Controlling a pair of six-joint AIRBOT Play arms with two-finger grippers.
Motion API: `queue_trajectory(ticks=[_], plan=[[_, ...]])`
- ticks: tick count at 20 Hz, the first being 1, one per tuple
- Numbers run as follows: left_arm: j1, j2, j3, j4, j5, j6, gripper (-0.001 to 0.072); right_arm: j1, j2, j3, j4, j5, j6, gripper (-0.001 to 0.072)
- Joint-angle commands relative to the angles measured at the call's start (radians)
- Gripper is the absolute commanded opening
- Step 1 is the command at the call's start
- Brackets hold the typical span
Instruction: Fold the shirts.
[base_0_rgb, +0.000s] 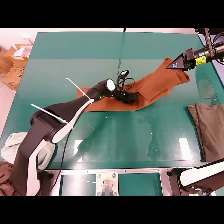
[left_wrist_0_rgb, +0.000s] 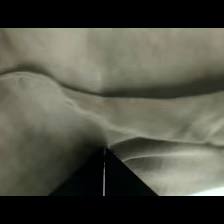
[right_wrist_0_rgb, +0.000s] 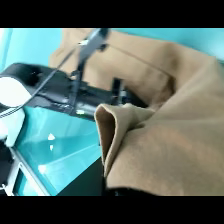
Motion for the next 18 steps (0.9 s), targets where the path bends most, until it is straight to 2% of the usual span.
queue_trajectory(ticks=[1,5,7,10,13,17,18], plan=[[0.031,0.003,0.08,-0.004,-0.111,0.003,0.002,0.016,0.014,0.004,0.006,0.006,0.008,0.0018],[0.186,0.011,0.321,0.065,-0.596,0.018,0.0019,0.044,0.014,0.004,0.008,0.002,0.048,0.0018],[0.283,0.082,0.319,0.156,-0.723,0.013,0.0019,0.098,0.014,0.004,0.008,-0.021,0.076,0.0018],[0.418,0.209,0.28,0.475,-0.814,-0.012,0.0019,0.24,0.014,0.002,0.008,-0.124,0.127,0.0018],[0.534,0.288,0.259,0.774,-0.851,-0.038,0.002,0.45,-0.002,-0.027,0.008,-0.339,0.137,0.0019],[0.653,0.304,0.248,0.784,-0.857,-0.034,0.002,0.785,-0.158,-0.039,0.01,-0.734,0.154,0.002],[0.669,0.304,0.235,0.778,-0.856,-0.034,0.002,0.864,-0.22,-0.039,0.01,-0.851,0.154,0.0124]])
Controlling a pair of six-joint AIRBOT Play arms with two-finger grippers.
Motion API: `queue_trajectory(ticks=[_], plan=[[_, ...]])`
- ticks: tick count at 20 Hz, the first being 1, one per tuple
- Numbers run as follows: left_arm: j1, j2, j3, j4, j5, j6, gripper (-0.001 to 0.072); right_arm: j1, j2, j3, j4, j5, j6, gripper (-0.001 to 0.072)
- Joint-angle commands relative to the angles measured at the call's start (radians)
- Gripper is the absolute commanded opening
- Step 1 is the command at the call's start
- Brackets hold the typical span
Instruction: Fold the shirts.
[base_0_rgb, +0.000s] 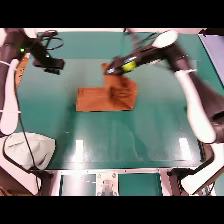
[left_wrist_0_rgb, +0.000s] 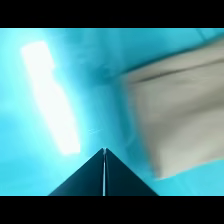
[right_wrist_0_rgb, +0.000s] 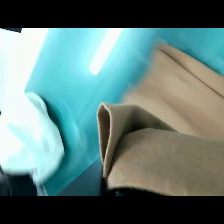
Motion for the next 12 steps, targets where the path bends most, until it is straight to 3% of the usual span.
queue_trajectory(ticks=[1,2,3,5,10,12], plan=[[0.085,0.019,-0.026,0.063,-0.027,0.003,0.002,0.291,-0.175,-0.006,-0.001,-0.436,0.018,0.0407],[0.092,0.02,-0.036,0.057,-0.03,0.011,0.002,0.341,-0.219,-0.006,0.005,-0.482,0.055,0.0484],[0.092,0.018,-0.036,0.058,-0.037,0.033,0.002,0.363,-0.235,-0.006,0.003,-0.472,0.084,0.0481],[0.092,0.018,-0.036,0.047,-0.044,0.064,0.002,0.317,-0.211,0.006,-0.007,-0.344,0.085,0.0321],[0.092,0.018,-0.036,-0.005,-0.028,0.064,0.002,-0.039,-0.071,0.021,-0.021,0.036,0.14,0.0324],[0.092,0.018,-0.036,-0.005,-0.026,0.064,0.002,-0.184,-0.04,0.02,-0.123,0.193,0.187,0.033]])
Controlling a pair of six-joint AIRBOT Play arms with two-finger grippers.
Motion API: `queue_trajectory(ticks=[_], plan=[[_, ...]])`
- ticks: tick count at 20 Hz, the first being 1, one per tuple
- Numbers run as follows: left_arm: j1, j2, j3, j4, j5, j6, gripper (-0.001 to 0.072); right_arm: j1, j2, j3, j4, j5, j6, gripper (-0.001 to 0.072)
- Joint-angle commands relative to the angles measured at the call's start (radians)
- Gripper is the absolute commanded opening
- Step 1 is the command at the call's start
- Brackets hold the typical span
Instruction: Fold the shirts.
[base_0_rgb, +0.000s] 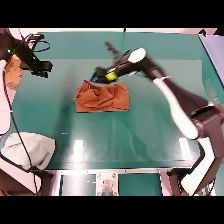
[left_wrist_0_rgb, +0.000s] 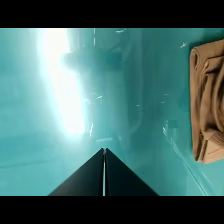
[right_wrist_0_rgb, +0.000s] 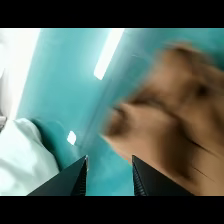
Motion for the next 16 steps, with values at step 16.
queue_trajectory(ticks=[16], plan=[[0.002,0.0,-0.001,-0.018,0.007,-0.01,0.002,-0.213,-0.025,-0.53,0.253,-0.198,-0.167,0.0506]])
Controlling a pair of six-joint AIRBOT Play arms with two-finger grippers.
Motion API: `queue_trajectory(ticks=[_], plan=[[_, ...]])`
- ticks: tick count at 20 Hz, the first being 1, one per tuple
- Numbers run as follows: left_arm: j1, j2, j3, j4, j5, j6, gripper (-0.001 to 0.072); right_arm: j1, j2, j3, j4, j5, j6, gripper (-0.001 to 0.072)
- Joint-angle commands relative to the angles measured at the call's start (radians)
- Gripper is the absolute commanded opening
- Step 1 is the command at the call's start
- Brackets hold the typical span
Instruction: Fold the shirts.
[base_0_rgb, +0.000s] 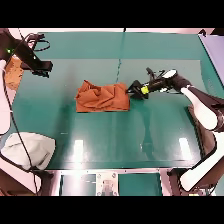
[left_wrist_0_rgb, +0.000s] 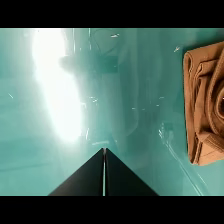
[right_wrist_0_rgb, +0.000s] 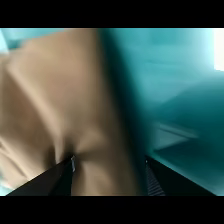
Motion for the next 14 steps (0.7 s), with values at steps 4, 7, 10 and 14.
queue_trajectory(ticks=[4,7,10,14], plan=[[0.001,0.001,0.0,-0.003,-0.004,-0.001,0.002,0.134,-0.038,-0.034,0.209,-0.073,-0.126,0.0495],[0.001,0.001,0.0,-0.003,-0.008,-0.001,0.002,0.142,-0.038,-0.034,0.212,-0.072,-0.122,0.0119],[0.001,0.001,0.0,-0.003,-0.008,-0.001,0.002,0.132,-0.016,0.008,0.217,-0.043,-0.11,0.0018],[0.001,0.001,0.0,-0.003,-0.008,-0.001,0.002,0.034,0.116,0.197,0.214,0.055,-0.067,0.0018]])
